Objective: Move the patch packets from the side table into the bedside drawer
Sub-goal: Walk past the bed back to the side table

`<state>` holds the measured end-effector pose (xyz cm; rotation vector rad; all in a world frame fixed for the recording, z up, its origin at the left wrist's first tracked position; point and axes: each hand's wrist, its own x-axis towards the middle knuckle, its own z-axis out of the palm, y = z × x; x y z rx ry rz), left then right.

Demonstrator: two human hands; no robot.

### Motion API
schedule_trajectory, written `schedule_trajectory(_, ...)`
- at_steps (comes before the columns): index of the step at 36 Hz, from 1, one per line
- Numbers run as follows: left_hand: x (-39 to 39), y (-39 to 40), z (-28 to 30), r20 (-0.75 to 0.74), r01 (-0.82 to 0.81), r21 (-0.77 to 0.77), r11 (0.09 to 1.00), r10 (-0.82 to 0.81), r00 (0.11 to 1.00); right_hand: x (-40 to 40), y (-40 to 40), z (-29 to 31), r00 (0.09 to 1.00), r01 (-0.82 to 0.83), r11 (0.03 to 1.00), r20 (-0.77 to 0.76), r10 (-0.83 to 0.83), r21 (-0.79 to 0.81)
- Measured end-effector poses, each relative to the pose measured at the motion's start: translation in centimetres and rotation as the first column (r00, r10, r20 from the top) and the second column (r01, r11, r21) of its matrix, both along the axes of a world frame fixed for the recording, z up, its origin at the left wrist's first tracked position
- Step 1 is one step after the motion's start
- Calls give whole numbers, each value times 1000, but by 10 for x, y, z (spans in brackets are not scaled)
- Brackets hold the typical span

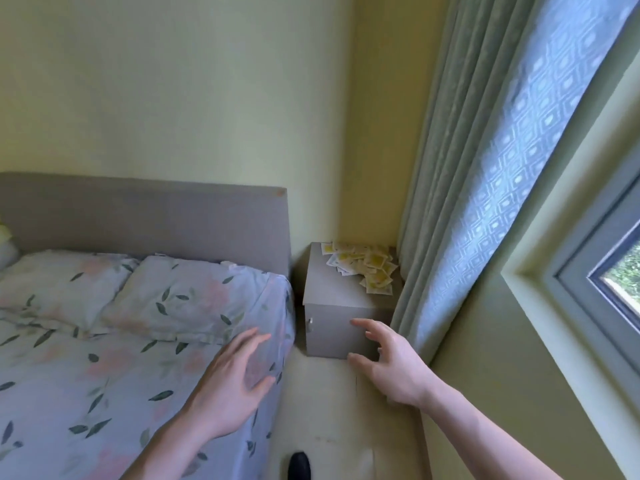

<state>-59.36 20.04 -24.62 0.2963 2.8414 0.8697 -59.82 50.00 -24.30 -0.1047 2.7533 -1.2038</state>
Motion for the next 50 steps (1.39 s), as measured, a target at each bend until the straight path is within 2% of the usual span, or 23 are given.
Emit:
schedule_trajectory(5, -100, 10, -18, 42, 23, 2, 1000, -23, 999, -86, 13, -13, 998, 45, 998, 43, -46, 35)
schedule_trajectory(11, -221, 42, -31, 55, 127, -32, 991, -125, 991, -172, 42, -25, 988, 132, 990, 76, -136, 56)
schedule_trajectory(18, -335, 95, -57, 155, 211, 12, 977, -211, 965, -265, 78, -54, 960, 212, 975, 173, -221, 69)
schedule_trajectory(27, -467, 157, -100, 261, 196, 4, 981, -190, 946, -406, 125, -110, 908, 267, 963, 325, -265, 39)
schedule_trajectory(31, -527, 177, -118, 304, 182, -38, 983, -162, 939, -468, 147, -136, 855, 331, 943, 432, -287, -28)
schedule_trajectory(37, -610, 204, -145, 341, 187, -88, 978, -147, 928, -545, 172, -172, 792, 408, 913, 504, -346, -15)
schedule_trajectory(45, -718, 227, -219, 407, 235, -157, 959, -154, 900, -624, 195, -228, 714, 485, 872, 549, -435, 59)
schedule_trajectory(50, -778, 242, -283, 448, 324, -239, 915, -192, 873, -655, 209, -301, 695, 528, 842, 514, -503, 109)
